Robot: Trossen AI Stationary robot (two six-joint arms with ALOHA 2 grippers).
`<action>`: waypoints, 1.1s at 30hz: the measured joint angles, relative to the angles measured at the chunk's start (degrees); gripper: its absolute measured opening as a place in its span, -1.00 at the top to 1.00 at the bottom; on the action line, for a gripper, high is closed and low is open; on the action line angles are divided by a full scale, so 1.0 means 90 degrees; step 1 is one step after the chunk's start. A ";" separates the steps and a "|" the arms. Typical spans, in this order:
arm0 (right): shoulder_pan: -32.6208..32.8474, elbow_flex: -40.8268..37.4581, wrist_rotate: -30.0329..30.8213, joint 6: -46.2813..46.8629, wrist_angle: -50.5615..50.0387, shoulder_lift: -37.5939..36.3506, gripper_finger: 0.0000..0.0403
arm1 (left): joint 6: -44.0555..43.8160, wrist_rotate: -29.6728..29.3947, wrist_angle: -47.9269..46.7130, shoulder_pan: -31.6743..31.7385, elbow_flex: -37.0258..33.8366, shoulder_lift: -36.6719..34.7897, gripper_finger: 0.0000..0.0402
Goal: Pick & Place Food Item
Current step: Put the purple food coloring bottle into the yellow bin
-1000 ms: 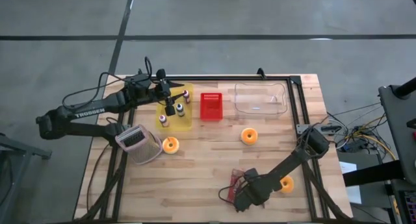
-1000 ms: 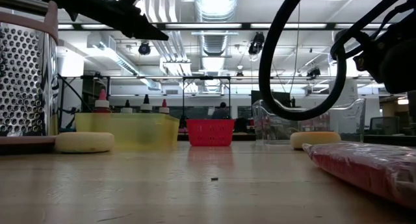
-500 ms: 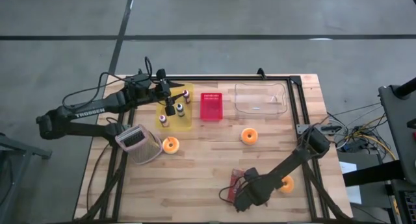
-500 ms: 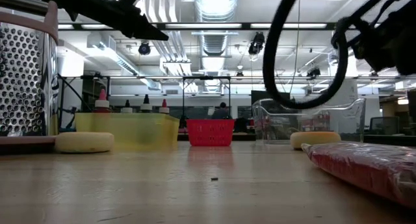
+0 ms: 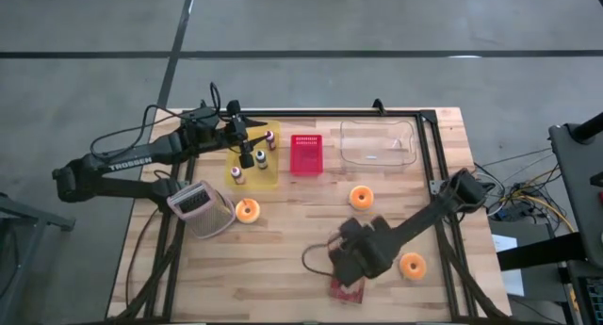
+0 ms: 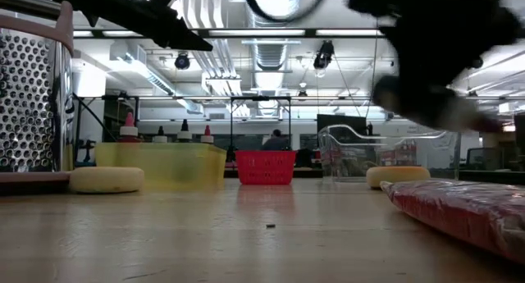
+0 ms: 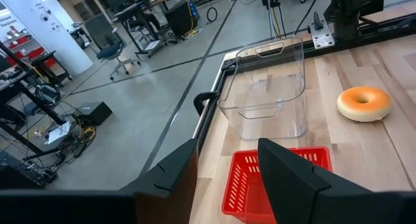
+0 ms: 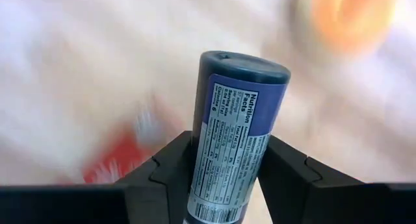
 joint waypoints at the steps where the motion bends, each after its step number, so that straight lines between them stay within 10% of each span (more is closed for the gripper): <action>1: -0.0028 0.0000 0.0611 -0.0082 0.0007 -0.0089 0.27 | -0.0002 0.0000 0.0000 0.0000 0.0000 0.0000 0.19; 9: -0.0155 0.0002 0.4601 -0.0346 0.0364 -0.0607 0.26 | -0.0012 0.0004 0.0000 -0.0004 0.0000 0.0000 0.19; 19: -0.0674 -0.0097 0.7117 0.0406 0.0526 -0.0597 0.28 | -0.0097 0.0162 -0.0027 -0.0005 0.0000 0.0000 0.19; 33: -0.1765 -0.0339 0.7251 0.0888 0.0599 -0.0596 0.30 | -0.0097 0.0165 -0.0048 -0.0002 0.0000 0.0000 0.19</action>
